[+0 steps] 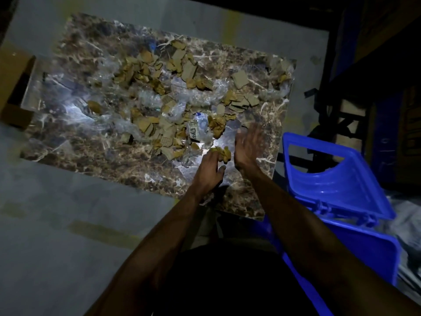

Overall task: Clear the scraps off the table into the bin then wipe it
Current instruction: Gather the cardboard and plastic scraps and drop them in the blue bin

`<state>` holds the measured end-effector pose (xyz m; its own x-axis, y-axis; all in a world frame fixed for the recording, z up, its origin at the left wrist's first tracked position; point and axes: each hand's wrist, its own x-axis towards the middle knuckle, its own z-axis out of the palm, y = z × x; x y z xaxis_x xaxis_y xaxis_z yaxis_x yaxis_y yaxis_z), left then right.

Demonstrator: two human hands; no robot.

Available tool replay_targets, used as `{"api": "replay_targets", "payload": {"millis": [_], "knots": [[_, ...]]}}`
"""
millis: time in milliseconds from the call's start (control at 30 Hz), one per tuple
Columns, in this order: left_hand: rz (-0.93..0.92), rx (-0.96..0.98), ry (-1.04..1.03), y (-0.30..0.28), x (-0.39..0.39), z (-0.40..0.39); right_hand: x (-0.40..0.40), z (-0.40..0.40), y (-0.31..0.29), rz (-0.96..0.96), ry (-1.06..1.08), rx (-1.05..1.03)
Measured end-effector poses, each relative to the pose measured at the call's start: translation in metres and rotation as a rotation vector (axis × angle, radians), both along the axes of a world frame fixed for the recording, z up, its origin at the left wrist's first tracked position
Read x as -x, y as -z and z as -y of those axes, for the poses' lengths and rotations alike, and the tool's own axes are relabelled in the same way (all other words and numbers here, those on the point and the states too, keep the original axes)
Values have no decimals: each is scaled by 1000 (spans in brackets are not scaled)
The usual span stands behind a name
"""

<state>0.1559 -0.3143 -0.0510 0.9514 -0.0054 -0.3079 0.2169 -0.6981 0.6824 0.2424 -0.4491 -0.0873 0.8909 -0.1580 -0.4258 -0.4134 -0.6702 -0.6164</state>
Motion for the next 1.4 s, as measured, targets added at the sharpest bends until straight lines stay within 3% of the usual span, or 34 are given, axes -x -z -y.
{"api": "replay_targets", "payload": {"millis": [133,267,367,467,533,633,733,833,1133,1300,1400], "knots": [[5,-79,-7,1,-20,-1,-9,-17,2,-76,-201,-82],[13,-82,-3,8,-41,-17,-3,5,-16,74,-20,-366],[-31,-120,127,8,-45,-22,-9,27,-15,112,41,-186],[-67,-313,292,5,-49,-13,-21,23,-6,8,-40,17],[-106,-433,295,1,-53,-2,-21,9,1,-17,-170,30],[-183,-523,301,-6,-63,11,-14,-4,-1,-29,-290,-108],[-245,-586,312,-14,-75,12,-13,4,-13,-8,-109,-306],[-250,-675,371,-21,-83,13,-31,20,-17,82,15,-276],[-288,-729,446,-43,-99,25,-82,-12,-3,-66,-265,-53],[-292,-621,375,-27,-98,16,-75,5,-22,65,-12,-428],[-314,-568,347,-19,-98,15,-77,23,-23,114,-69,-206]]}}
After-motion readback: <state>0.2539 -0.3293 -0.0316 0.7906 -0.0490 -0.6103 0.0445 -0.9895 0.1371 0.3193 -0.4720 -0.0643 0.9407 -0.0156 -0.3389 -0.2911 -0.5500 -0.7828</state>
